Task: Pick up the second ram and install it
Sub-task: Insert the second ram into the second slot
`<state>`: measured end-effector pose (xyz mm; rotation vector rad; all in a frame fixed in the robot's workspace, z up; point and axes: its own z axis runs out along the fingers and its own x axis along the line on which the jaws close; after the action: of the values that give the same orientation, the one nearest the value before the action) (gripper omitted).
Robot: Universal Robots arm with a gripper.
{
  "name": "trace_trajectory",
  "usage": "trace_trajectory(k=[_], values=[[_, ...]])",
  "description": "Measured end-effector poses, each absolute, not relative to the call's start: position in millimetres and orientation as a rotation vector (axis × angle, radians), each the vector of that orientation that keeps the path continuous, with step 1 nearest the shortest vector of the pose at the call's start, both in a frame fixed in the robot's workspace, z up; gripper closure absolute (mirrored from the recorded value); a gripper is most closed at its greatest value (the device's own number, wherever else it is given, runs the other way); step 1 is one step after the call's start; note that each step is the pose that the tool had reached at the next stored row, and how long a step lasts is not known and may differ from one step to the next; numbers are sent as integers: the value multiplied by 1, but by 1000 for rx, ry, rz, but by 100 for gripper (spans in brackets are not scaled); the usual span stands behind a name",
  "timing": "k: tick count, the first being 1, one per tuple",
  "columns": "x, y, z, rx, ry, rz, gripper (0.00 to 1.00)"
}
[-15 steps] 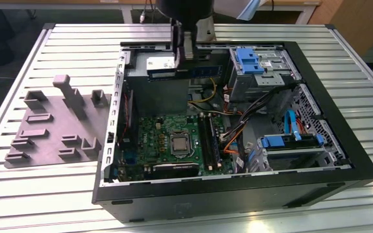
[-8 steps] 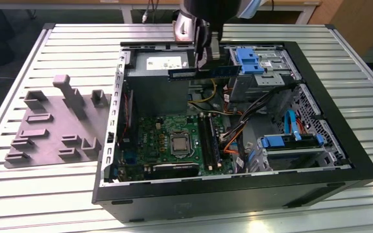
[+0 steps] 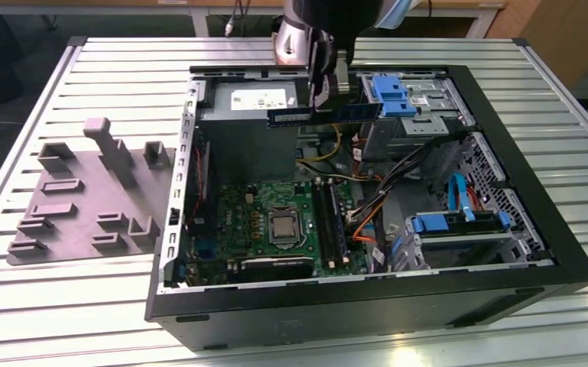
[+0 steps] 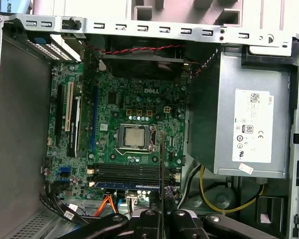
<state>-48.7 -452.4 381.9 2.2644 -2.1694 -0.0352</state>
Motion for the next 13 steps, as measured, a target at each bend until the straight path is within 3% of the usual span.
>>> trace_trajectory(k=[13], values=[[-49,-452,382,2231,-2203,-34,86]])
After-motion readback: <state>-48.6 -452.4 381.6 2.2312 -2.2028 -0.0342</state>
